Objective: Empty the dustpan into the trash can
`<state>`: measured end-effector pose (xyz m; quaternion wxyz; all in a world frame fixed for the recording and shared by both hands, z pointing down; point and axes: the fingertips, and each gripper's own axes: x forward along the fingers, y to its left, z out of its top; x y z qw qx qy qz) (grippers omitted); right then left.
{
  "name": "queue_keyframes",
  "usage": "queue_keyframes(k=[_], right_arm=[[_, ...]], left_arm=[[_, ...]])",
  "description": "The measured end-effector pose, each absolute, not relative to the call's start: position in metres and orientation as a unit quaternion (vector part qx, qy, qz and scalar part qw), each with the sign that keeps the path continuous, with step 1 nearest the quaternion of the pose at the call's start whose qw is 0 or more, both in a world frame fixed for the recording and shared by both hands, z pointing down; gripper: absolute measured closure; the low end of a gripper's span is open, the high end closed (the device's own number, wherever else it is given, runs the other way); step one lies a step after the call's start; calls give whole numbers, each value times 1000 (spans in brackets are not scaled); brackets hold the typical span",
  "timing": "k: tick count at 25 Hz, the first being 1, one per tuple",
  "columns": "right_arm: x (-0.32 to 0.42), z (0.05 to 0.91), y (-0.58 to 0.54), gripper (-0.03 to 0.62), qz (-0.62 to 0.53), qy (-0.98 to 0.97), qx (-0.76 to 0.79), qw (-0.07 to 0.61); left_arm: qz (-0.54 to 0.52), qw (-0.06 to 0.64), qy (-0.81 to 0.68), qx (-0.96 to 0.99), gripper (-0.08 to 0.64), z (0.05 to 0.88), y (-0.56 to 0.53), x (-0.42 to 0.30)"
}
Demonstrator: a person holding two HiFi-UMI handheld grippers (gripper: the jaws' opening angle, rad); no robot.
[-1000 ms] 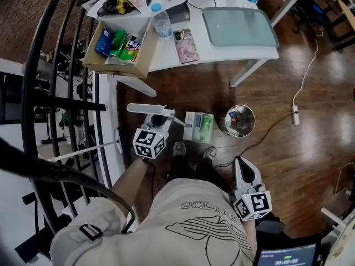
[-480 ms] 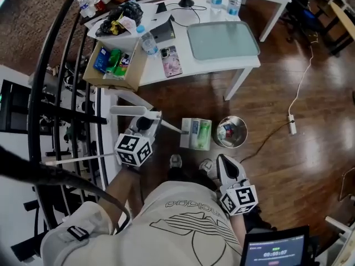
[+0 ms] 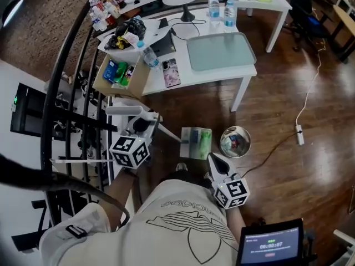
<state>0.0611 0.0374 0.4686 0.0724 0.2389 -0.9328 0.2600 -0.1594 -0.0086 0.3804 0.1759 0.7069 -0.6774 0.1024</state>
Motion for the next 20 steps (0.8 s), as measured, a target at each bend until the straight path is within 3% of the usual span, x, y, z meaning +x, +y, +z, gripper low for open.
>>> queue_keyframes(k=[6, 9, 16, 20], right_arm=[[14, 493, 49, 586, 249, -948, 172, 100], [-15, 508, 52, 438, 251, -950, 140, 123], [-83, 538, 34, 437, 179, -956, 149, 179], [-125, 552, 24, 395, 174, -954, 138, 203]], left_arm=[[100, 164, -667, 719, 462, 351, -11, -142], [88, 165, -663, 725, 463, 343, -18, -142], [65, 177, -640, 745, 461, 331, -32, -142], [60, 175, -623, 760, 459, 320, -39, -146]])
